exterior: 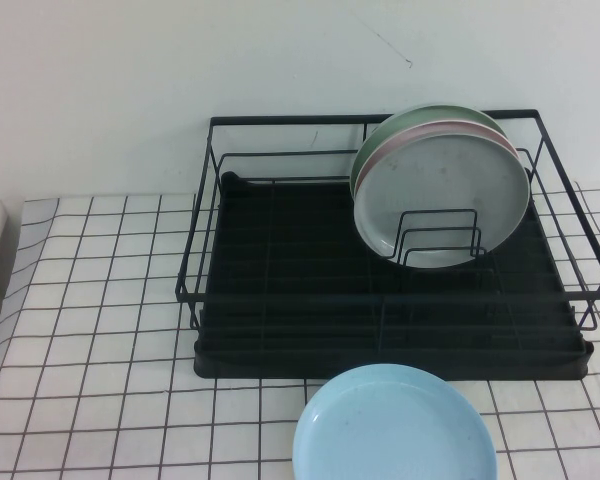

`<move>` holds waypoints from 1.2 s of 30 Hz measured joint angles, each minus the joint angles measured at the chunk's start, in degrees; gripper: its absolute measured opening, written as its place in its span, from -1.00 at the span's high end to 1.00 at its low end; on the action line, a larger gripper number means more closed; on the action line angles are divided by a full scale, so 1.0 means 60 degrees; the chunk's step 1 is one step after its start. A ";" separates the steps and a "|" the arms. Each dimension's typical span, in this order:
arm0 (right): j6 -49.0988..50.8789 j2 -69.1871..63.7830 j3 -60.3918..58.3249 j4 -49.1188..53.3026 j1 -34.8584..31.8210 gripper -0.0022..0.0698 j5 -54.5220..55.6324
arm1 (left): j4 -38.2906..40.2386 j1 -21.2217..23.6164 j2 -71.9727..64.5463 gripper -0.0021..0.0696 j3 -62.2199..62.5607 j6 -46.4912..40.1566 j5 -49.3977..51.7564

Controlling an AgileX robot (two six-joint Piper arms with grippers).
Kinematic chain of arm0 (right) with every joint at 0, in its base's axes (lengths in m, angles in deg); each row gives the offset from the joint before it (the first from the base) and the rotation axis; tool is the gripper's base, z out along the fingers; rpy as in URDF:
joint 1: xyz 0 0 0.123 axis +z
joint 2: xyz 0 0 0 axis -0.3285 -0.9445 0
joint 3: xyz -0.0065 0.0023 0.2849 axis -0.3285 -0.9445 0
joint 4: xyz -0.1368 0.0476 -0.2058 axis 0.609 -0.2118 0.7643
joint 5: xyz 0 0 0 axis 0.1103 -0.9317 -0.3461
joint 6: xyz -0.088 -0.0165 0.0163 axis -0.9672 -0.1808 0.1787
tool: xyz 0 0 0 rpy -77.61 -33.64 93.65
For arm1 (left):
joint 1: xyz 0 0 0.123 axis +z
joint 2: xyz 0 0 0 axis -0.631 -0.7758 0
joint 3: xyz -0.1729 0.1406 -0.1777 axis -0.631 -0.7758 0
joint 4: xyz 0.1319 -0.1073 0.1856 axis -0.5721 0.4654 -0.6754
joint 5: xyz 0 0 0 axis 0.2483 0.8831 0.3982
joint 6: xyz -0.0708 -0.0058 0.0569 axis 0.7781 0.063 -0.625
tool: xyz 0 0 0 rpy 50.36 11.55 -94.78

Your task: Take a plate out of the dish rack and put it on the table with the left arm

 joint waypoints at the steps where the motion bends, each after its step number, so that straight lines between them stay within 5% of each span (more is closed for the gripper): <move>1: 0.0000 0.0000 0.0000 0.0000 0.0000 0.95 0.0000 | 0.0000 0.0000 0.0000 0.95 0.0000 0.0000 -0.0518; 15: 0.0000 0.0000 0.0000 0.0000 0.0000 0.95 0.0000 | -0.0081 0.0000 0.0000 0.95 0.0000 0.0976 -0.4463; 27: 0.0000 0.0000 0.0000 0.0000 0.0000 0.95 0.0000 | -0.1234 0.0000 -0.2290 0.95 0.4493 0.1275 0.1004; 31: 0.0000 0.0000 0.0000 0.0000 0.0000 0.95 0.0000 | -0.0653 -0.0059 -0.4277 0.95 0.6152 -0.0160 0.2457; 36: 0.0000 0.0000 0.0000 0.0000 0.0000 0.95 0.0000 | 0.1933 -0.0488 -0.6923 0.95 0.7707 -0.3472 0.3164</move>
